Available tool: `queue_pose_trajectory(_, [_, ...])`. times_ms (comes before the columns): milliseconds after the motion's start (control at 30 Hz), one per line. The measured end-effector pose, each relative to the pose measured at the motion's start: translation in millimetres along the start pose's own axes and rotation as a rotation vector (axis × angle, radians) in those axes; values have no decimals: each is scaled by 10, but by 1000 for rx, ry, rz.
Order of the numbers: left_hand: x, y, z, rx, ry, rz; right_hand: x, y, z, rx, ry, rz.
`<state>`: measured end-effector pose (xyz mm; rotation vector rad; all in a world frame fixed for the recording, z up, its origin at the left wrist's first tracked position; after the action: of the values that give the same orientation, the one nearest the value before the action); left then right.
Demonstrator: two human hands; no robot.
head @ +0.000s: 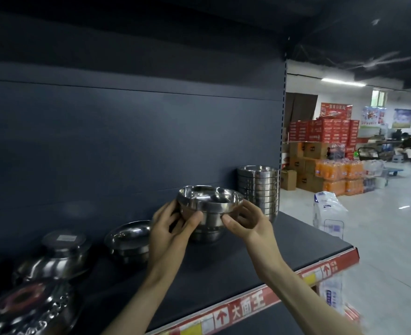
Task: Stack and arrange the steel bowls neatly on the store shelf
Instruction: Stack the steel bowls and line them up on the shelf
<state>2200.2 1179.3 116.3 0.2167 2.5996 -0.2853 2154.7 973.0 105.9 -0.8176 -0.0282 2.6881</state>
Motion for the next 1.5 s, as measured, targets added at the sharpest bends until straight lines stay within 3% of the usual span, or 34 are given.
queue_pose_trajectory(300, [-417, 9, 291, -143, -108, -158, -478, -138, -346, -8, 93, -57])
queue_pose_trajectory(633, [-616, -81, 725, -415, -122, -59, -610, -180, -644, 114, 160, -37])
queue_pose_trajectory(833, [-710, 0, 1001, -547, -13, -57, -647, -184, -799, 125, 97, -16])
queue_pose_trajectory(1067, [-682, -73, 1135, -589, 92, 51, -645, -166, -911, 28, 61, 40])
queue_pose_trajectory(1233, [-693, -39, 1148, -467, 120, 68, -661, -142, -1037, 74, 15, 79])
queue_pose_trajectory(1500, [-643, -87, 1169, -394, 116, 83, -671, -106, -1080, -12, 10, -18])
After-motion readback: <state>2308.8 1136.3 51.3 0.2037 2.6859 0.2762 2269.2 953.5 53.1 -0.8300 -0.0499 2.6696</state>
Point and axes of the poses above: each hand's wrist, its own x-axis away from the middle knuckle, its own y-axis out of the back of the hand, z = x × y, the point moved 8 cm from there along -x, towards the middle knuckle, and after that the axes turned 5 degrees about y, right-handed, at the moved point
